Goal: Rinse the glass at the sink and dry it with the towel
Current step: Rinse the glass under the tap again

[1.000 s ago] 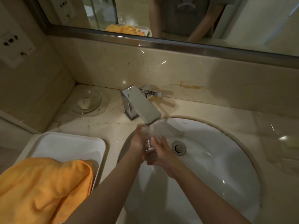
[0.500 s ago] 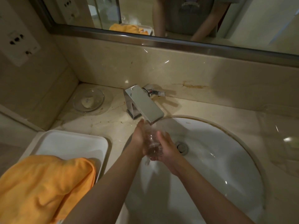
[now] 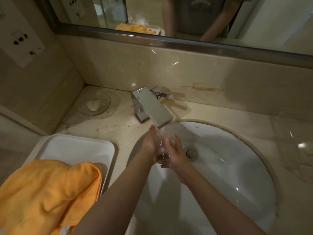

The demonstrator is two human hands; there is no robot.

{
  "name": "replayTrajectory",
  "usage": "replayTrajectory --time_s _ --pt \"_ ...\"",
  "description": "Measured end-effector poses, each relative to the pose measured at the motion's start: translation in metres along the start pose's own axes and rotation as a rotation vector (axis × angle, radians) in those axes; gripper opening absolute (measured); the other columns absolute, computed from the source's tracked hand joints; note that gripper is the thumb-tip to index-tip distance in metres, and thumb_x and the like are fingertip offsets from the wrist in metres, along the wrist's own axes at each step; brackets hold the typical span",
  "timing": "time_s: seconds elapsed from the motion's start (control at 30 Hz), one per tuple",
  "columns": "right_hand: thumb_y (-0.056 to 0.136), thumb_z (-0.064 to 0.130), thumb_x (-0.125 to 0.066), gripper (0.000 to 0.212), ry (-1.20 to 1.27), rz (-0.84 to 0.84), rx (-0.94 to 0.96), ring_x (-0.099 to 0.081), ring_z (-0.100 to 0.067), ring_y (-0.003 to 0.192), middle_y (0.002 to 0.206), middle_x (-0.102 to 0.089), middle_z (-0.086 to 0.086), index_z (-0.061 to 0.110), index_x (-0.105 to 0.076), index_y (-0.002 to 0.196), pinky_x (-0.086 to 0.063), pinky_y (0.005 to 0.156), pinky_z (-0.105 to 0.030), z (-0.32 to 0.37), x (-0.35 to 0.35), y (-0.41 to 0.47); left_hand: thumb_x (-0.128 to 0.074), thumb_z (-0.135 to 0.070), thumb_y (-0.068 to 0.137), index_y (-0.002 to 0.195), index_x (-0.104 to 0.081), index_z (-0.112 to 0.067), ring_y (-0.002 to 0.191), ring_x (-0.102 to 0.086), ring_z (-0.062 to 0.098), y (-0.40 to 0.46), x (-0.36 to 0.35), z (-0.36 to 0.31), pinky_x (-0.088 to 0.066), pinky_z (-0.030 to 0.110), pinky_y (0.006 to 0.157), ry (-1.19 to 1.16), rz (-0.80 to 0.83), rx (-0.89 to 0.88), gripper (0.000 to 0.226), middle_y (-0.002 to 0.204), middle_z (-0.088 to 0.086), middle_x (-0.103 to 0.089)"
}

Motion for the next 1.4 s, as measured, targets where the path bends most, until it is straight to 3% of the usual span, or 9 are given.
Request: replayTrajectory --time_s 0.1,0.2,0.37,0.67,0.87,1.03,1.13,1.23,1.4 --pt "0.093 0.049 -0.04 0.053 0.021 -0.013 0.004 -0.067 -0.02 0.073 0.101 -0.064 0.0 0.027 -0.025 0.139 -0.052 0.059 -0.031 0.0 0.001 0.0 -0.024 -0.046 0.099 0.087 -0.061 -0.004 0.064 -0.063 0.026 -0.006 -0.003 -0.001 -0.048 0.029 0.063 -0.07 0.044 0.062 0.057 0.068 0.012 -0.067" --pt "0.093 0.054 -0.035 0.05 0.043 -0.078 -0.049 -0.065 -0.018 0.074 0.101 -0.062 -0.003 0.024 -0.032 0.133 -0.055 0.061 -0.032 -0.004 0.002 0.006 -0.024 -0.044 0.099 0.112 -0.057 -0.008 0.087 -0.062 0.03 -0.008 -0.009 0.009 -0.051 0.038 0.073 0.298 -0.15 0.007 0.051 0.094 0.014 -0.065" --pt "0.088 0.062 -0.035 0.062 0.066 -0.114 -0.093 -0.06 -0.005 0.083 0.124 -0.054 -0.002 0.031 -0.028 0.141 -0.052 0.058 -0.026 -0.007 0.004 0.008 -0.035 -0.061 0.089 0.135 -0.032 -0.016 0.11 -0.058 0.031 -0.002 -0.008 0.036 -0.05 0.048 0.093 0.525 -0.176 -0.241 0.065 0.125 0.013 -0.055" --pt "0.089 0.061 -0.029 0.057 0.1 0.091 -0.112 -0.067 -0.021 0.067 0.088 -0.068 -0.007 0.016 -0.056 0.113 -0.052 0.061 -0.032 -0.005 0.002 -0.002 -0.028 -0.055 0.095 0.099 -0.067 -0.006 0.069 -0.069 0.021 0.001 0.013 0.008 -0.051 0.031 0.069 0.049 0.113 -0.038 0.063 0.083 0.011 -0.073" --pt "0.095 0.057 -0.02 0.049 -0.158 0.054 -0.159 -0.069 -0.022 0.077 0.085 -0.069 -0.004 0.027 -0.058 0.089 -0.056 0.076 -0.037 0.004 0.001 -0.007 -0.041 -0.058 0.09 0.096 -0.066 -0.011 0.072 -0.065 0.021 -0.003 0.02 0.02 -0.052 0.03 0.067 0.004 0.03 -0.026 0.053 0.087 0.008 -0.066" --pt "0.096 0.052 -0.023 0.046 -0.32 -0.085 0.014 -0.059 -0.018 0.094 0.114 -0.055 -0.002 0.025 -0.04 0.13 -0.053 0.082 -0.038 0.006 -0.008 -0.007 -0.044 -0.057 0.089 0.099 -0.065 -0.014 0.067 -0.062 0.019 -0.008 0.016 0.022 -0.047 0.023 0.049 0.021 -0.135 -0.059 0.049 0.086 0.006 -0.067" --pt "0.09 0.054 -0.043 0.067 -0.291 -0.026 0.036 -0.056 -0.012 0.099 0.132 -0.043 0.0 0.027 -0.017 0.145 -0.049 0.056 -0.017 0.006 -0.01 -0.01 -0.031 -0.055 0.095 0.109 -0.062 -0.021 0.088 -0.066 0.023 -0.007 0.014 0.02 -0.055 0.034 0.068 0.102 -0.197 -0.145 0.047 0.102 0.005 -0.069" --pt "0.088 0.053 -0.048 0.065 -0.265 -0.015 -0.001 -0.057 -0.005 0.084 0.128 -0.049 0.001 0.028 -0.019 0.142 -0.055 0.066 -0.025 0.007 -0.005 -0.012 -0.021 -0.059 0.094 0.124 -0.056 -0.017 0.102 -0.062 0.028 -0.004 0.015 0.021 -0.054 0.036 0.071 0.188 -0.186 -0.176 0.062 0.116 0.009 -0.065" --pt "0.09 0.059 -0.036 0.045 0.028 0.074 -0.162 -0.065 -0.02 0.069 0.086 -0.067 -0.003 0.022 -0.06 0.099 -0.054 0.064 -0.033 0.008 -0.002 -0.015 -0.023 -0.062 0.093 0.107 -0.065 -0.012 0.094 -0.067 0.027 -0.009 0.016 0.017 -0.053 0.037 0.082 0.14 0.053 -0.076 0.067 0.106 0.015 -0.069"
Point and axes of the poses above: each hand's wrist, its own y-axis towards the middle knuckle, its own x-axis out of the back of the hand, z = x × y, the point moved 3 cm from there along y, towards the middle knuckle
